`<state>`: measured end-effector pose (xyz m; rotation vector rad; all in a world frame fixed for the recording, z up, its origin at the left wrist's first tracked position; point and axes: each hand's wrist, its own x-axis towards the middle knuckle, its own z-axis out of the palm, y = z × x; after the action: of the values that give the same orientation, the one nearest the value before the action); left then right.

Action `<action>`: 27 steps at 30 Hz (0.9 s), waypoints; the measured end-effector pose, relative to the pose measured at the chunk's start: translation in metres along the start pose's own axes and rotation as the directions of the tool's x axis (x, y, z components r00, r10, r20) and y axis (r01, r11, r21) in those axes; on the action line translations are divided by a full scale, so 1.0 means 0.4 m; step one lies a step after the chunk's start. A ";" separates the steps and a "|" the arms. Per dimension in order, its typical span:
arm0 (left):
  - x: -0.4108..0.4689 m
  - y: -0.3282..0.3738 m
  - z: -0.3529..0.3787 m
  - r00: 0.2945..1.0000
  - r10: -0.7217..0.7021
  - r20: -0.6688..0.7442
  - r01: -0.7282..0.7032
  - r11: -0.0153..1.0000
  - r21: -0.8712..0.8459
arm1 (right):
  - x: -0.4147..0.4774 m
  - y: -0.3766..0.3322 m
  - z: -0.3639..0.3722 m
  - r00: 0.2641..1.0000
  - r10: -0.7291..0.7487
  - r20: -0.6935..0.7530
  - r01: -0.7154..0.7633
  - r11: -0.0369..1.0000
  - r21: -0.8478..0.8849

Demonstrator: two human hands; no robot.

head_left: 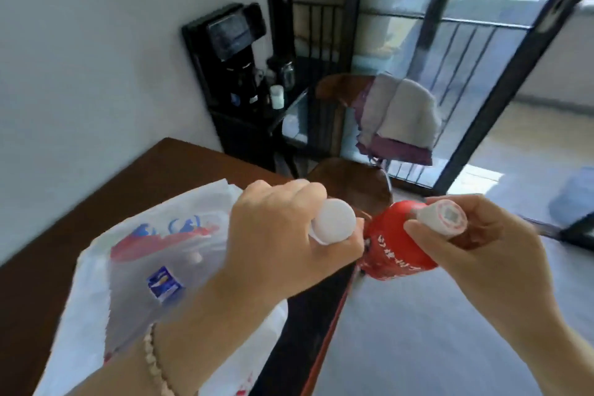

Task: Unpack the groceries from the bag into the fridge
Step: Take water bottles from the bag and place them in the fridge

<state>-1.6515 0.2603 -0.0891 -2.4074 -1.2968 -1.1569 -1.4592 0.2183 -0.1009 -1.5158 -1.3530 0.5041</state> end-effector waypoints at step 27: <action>0.529 2.013 0.906 0.758 0.631 0.164 -0.304 0.564 -0.768 | -0.247 0.643 -1.922 0.368 0.197 -0.909 -0.723 0.675 -0.147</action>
<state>-0.7638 0.0795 -0.0283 -3.4114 -0.0900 -1.1022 -0.7292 -0.1417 -0.0351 -2.2293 -0.1739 -0.3595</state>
